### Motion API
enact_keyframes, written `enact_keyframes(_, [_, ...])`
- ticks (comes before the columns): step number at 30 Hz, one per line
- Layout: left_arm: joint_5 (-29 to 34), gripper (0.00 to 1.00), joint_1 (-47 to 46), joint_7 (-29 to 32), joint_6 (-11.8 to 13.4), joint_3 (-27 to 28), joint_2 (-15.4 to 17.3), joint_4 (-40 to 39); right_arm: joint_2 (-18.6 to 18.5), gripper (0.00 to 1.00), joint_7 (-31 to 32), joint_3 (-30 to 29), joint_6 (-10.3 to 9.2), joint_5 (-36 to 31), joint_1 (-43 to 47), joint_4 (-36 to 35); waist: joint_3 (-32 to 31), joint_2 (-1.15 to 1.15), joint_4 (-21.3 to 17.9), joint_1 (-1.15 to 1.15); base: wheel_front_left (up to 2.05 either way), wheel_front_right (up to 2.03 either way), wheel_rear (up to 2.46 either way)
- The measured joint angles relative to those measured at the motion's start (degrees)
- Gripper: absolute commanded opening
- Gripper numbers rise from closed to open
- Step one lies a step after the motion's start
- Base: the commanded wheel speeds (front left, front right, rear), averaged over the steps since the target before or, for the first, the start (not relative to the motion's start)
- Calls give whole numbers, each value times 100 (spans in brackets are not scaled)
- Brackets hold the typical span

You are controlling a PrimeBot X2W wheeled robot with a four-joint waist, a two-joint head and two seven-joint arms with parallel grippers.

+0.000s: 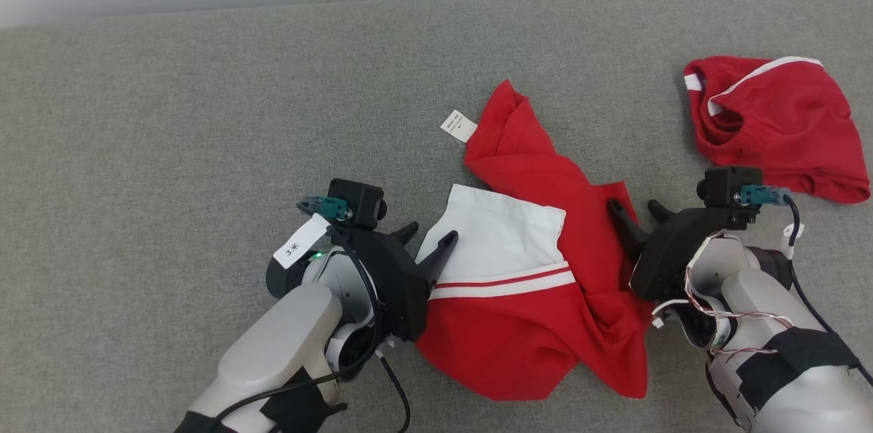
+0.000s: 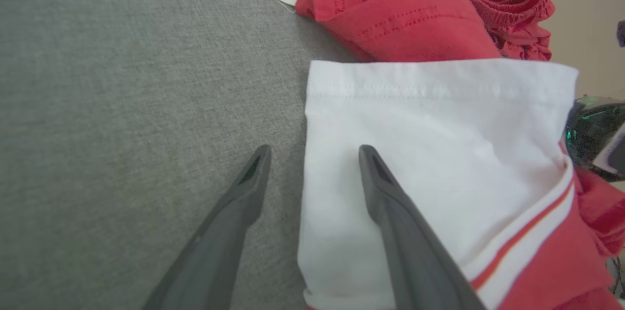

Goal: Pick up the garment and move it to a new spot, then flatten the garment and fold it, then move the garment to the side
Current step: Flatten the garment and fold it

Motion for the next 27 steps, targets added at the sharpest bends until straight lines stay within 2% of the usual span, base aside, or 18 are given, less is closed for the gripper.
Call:
enact_keyframes(1, [-40, 0, -1, 1, 1, -38, 1, 11, 10, 0, -1, -3, 24, 1, -46, 42, 4, 0, -2, 0, 0, 0, 0])
enact_keyframes(7, [-379, 0, -67, 12, 29, -249, -5, 20, 60, 0, -115, -85, 219, 69, -154, 343, 16, 0, 60, 0, 0, 0, 0])
enact_keyframes(16, [-491, 0, -443, -455, 191, -227, -12, 319, 69, 0, -550, -282, 416, 186, -322, 575, -127, 0, 187, 0, 0, 0, 0])
enact_keyframes(23, [-491, 0, -747, -1043, 249, 174, -27, 598, -40, 0, -1194, -569, 505, 261, -510, 549, -325, -1, 249, -1, 0, 0, 0])
enact_keyframes(27, [-545, 0, -861, -1427, 249, 493, 65, 583, -153, 0, -1318, -600, 568, 263, -541, 544, -441, -1, 322, -1, 0, 0, 0])
